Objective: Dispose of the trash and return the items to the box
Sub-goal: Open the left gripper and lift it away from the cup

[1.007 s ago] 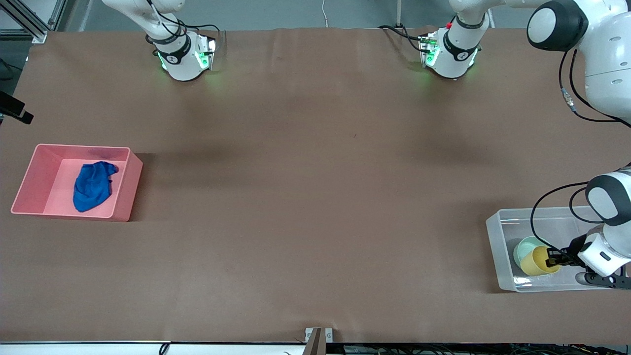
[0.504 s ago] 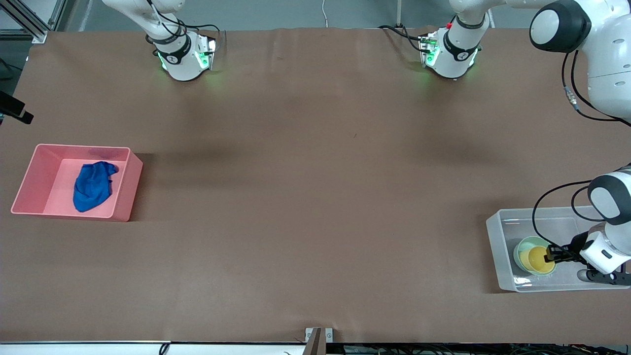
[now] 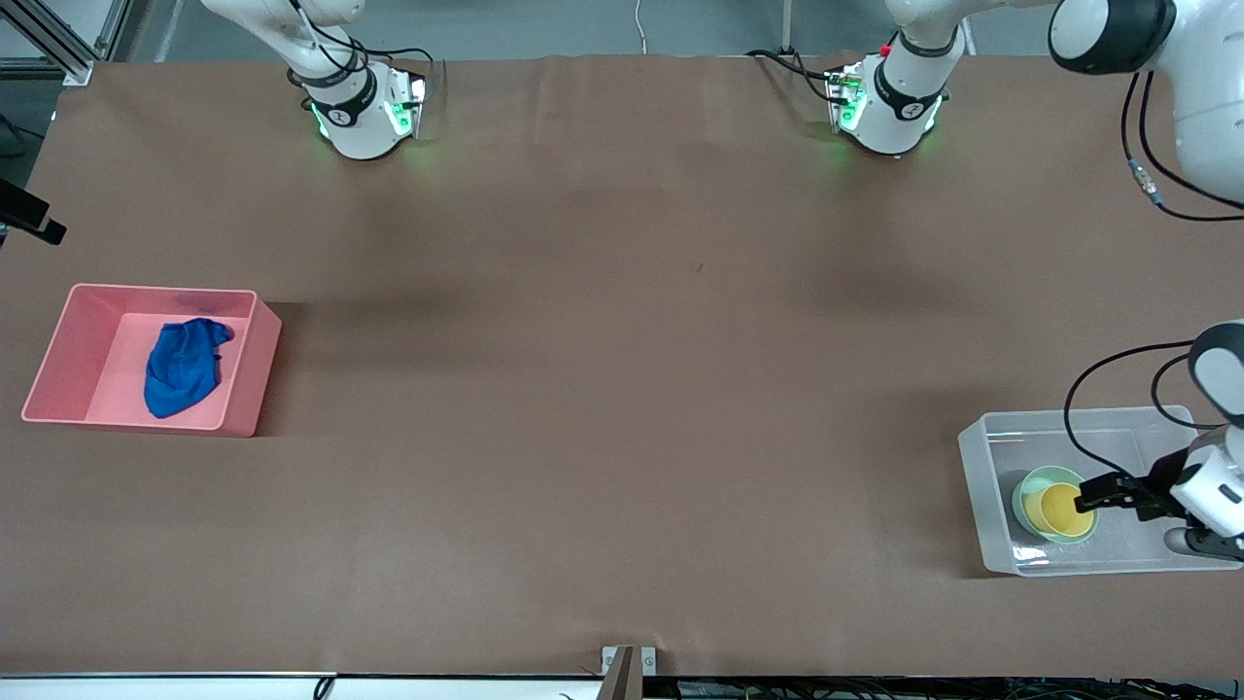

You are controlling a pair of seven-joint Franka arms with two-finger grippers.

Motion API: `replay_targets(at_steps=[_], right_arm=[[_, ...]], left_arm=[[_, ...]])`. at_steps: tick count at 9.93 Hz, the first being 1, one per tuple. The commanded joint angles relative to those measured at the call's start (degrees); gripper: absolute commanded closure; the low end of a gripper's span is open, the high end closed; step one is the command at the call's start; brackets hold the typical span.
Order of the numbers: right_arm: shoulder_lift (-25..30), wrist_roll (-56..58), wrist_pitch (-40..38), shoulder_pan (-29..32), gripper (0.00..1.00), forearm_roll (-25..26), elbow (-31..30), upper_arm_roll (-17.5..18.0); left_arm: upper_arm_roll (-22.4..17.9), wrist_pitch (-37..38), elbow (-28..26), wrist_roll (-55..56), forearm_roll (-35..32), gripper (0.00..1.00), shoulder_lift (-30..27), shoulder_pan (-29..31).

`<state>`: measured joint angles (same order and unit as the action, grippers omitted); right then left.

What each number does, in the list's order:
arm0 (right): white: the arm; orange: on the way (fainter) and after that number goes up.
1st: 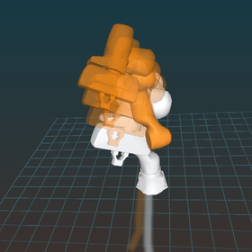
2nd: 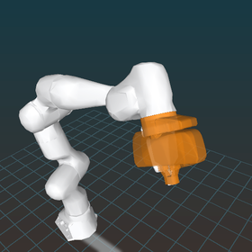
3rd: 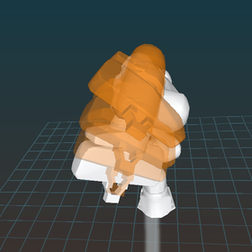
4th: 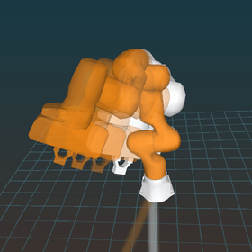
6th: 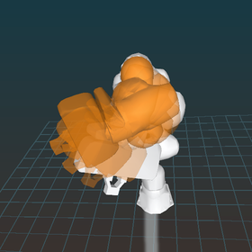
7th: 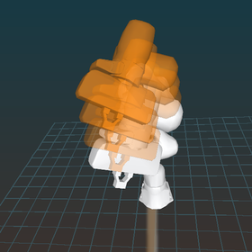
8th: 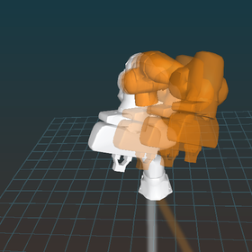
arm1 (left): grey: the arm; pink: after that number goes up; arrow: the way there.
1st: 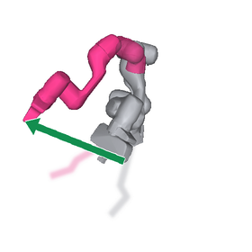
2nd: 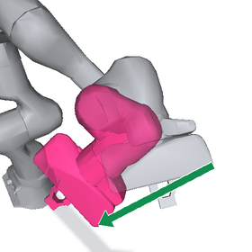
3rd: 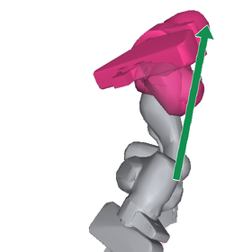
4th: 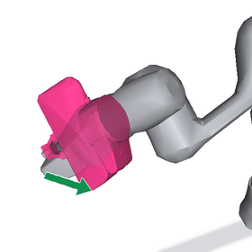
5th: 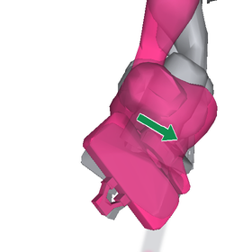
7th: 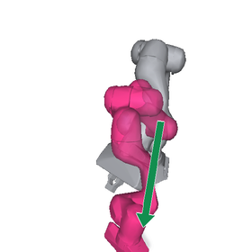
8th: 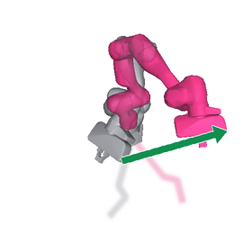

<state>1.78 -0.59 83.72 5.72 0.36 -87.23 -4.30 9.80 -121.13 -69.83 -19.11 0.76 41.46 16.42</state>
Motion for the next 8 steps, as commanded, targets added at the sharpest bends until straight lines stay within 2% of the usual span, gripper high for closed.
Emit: replay_targets(at_steps=[1,3,6,8], right_arm=[[0.0,-0.3,-0.6,0.2,0.00,-0.2,0.4,0.0],[0.0,-0.3,-0.6,0.3,0.00,-0.2,0.3,0.0],[0.0,-0.3,-0.6,0.3,0.00,-0.2,0.3,0.0],[0.0,-0.3,-0.4,0.3,0.00,-0.2,0.3,0.0]], left_arm=[[0.0,6.6,-3.0,1.5,-1.2,0.00,-6.7,-2.0],[0.0,16.8,-3.7,5.8,-1.2,0.00,-12.4,-4.6],[0.2,19.8,-10.9,6.6,-1.2,0.00,-24.3,-5.7],[1.0,24.4,-11.3,9.3,-1.2,0.00,-28.3,-6.0]])
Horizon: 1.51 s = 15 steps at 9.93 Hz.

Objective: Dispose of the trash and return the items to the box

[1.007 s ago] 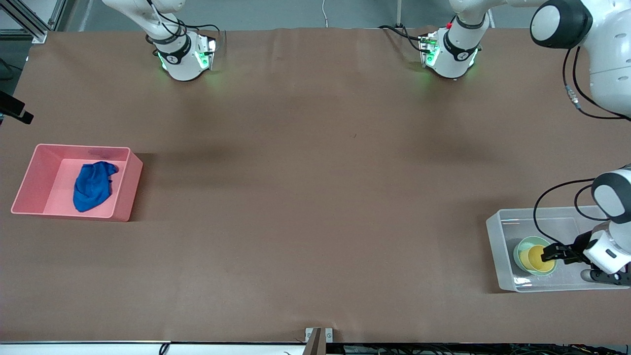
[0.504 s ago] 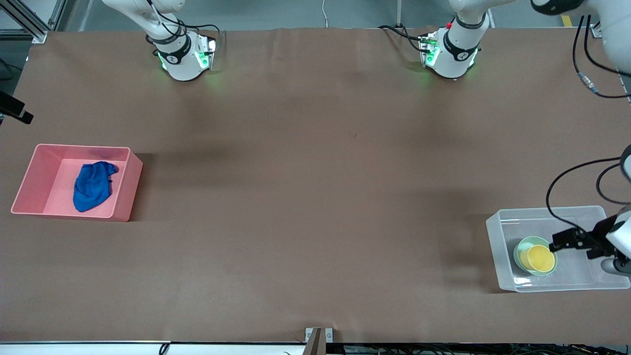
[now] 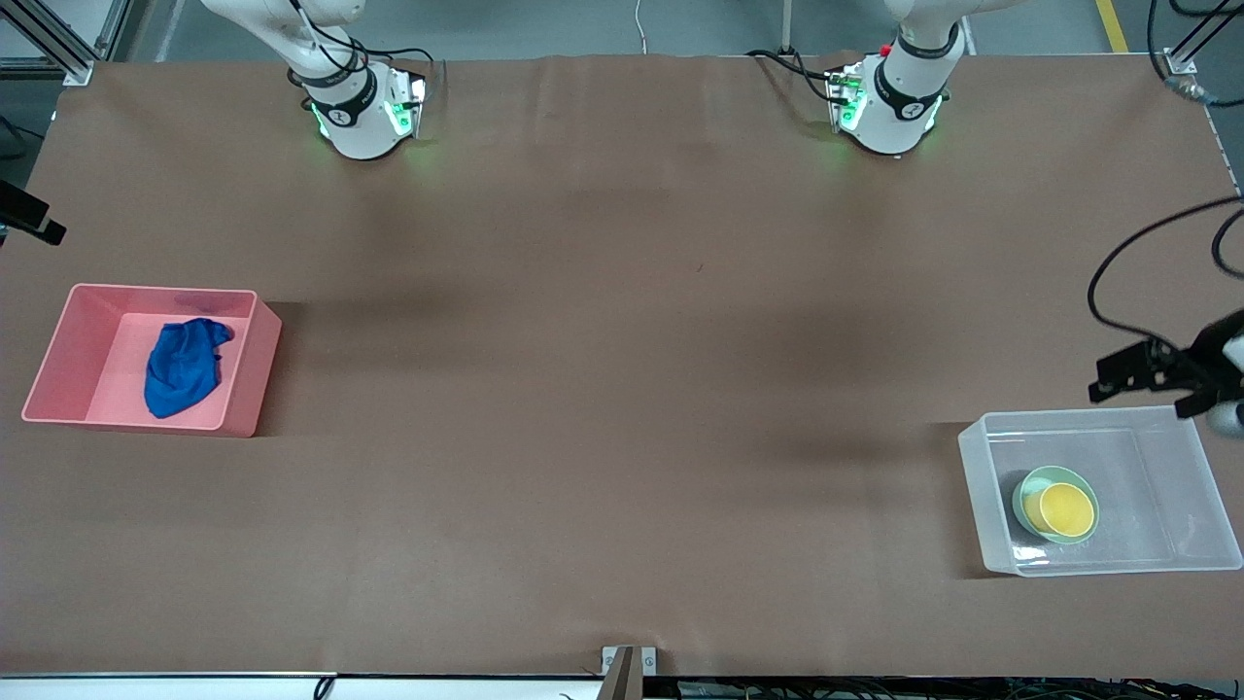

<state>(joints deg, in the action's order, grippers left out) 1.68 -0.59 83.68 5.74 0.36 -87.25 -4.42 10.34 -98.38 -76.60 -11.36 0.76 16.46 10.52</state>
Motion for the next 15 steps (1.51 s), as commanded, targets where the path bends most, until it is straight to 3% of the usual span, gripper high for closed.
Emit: replay_targets(at_steps=[1,5,7,10,15], right_arm=[[0.1,-0.3,0.1,0.2,0.00,-0.3,0.2,0.1],[0.1,-0.3,-0.2,0.2,0.00,-0.3,0.2,0.1],[0.1,-0.3,-0.2,0.2,0.00,-0.3,0.2,0.1],[0.0,-0.3,-0.2,0.2,0.00,-0.3,0.2,0.1],[0.1,-0.1,-0.3,0.1,0.00,-0.2,0.3,0.1]], left_arm=[[0.8,1.7,-5.6,1.7,-1.2,0.00,-5.5,-0.1],[2.0,7.7,-5.5,2.2,-1.1,0.00,-10.6,-2.7],[-2.2,8.7,-7.3,2.7,-1.1,0.00,-13.4,-7.2],[-7.3,6.5,-17.2,5.5,-1.1,0.00,-20.4,-10.8],[-8.7,5.7,-16.9,10.0,-0.6,0.00,-18.4,-12.5]])
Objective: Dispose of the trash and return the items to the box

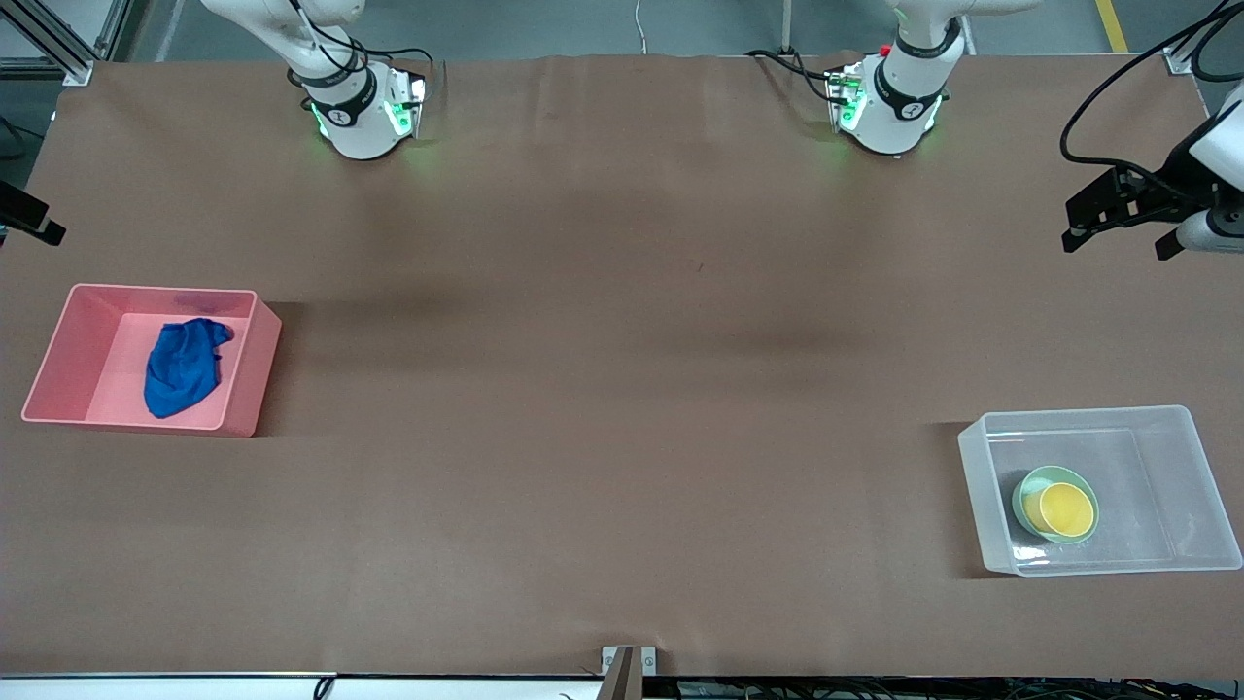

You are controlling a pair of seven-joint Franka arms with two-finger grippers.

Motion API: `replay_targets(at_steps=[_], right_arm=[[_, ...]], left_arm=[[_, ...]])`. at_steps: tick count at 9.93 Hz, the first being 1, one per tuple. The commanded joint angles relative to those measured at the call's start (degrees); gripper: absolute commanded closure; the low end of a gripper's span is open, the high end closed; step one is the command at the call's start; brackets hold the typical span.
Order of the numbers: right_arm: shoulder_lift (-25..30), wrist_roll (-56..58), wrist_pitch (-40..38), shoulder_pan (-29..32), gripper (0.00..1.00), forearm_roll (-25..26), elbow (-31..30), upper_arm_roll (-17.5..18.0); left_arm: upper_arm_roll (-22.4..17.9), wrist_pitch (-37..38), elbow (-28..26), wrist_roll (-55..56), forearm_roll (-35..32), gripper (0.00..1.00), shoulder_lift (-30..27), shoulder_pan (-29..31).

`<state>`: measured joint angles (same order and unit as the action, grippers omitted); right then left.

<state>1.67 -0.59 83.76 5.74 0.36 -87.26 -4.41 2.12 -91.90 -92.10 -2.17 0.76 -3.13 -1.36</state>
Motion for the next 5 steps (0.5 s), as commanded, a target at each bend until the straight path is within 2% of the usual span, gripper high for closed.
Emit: replay_targets(at_steps=[1,5], right_arm=[[0.1,0.0,-0.3,0.1,0.00,-0.1,0.3,0.1],[0.1,0.0,-0.4,0.1,0.00,-0.1,0.3,0.2]], left_arm=[[-0.4,-0.7,-1.1,2.0,-0.4,0.00,1.7,-0.4],[-0.2,-0.9,-1.5,3.0,-0.5,0.00,2.4,-0.4]])
